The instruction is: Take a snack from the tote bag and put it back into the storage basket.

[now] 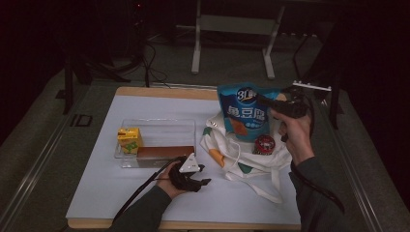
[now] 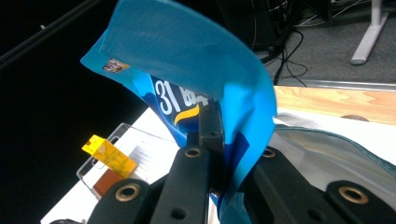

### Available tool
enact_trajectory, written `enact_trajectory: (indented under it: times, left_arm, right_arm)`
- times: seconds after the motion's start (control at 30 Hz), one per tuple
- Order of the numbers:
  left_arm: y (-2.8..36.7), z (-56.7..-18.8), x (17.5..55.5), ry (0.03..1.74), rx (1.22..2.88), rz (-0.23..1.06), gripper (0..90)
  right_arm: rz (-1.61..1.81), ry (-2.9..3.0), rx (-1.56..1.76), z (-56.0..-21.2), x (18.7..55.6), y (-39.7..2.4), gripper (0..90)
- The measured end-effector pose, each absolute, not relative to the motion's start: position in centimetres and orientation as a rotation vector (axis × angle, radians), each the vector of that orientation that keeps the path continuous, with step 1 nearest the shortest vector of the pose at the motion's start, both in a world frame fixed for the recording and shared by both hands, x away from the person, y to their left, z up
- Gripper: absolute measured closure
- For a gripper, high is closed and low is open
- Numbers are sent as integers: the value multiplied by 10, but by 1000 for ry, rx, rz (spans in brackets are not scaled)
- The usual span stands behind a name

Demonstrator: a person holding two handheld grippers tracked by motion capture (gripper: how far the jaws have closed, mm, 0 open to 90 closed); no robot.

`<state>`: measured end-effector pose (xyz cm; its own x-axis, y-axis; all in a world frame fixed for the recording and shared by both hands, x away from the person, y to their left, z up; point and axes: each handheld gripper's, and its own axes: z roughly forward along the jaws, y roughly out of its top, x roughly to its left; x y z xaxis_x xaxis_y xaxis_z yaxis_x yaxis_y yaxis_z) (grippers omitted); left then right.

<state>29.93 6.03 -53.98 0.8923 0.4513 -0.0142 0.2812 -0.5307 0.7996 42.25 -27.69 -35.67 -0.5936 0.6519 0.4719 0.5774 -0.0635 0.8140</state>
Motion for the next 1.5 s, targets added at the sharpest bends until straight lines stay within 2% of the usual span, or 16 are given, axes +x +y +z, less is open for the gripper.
enact_trajectory:
  times: [1.5]
  left_arm:
    - [62, -539, 299, 516, 2162, 237, 431]
  right_arm:
    - [1954, 2064, 1318, -313, 415, -264, 891]
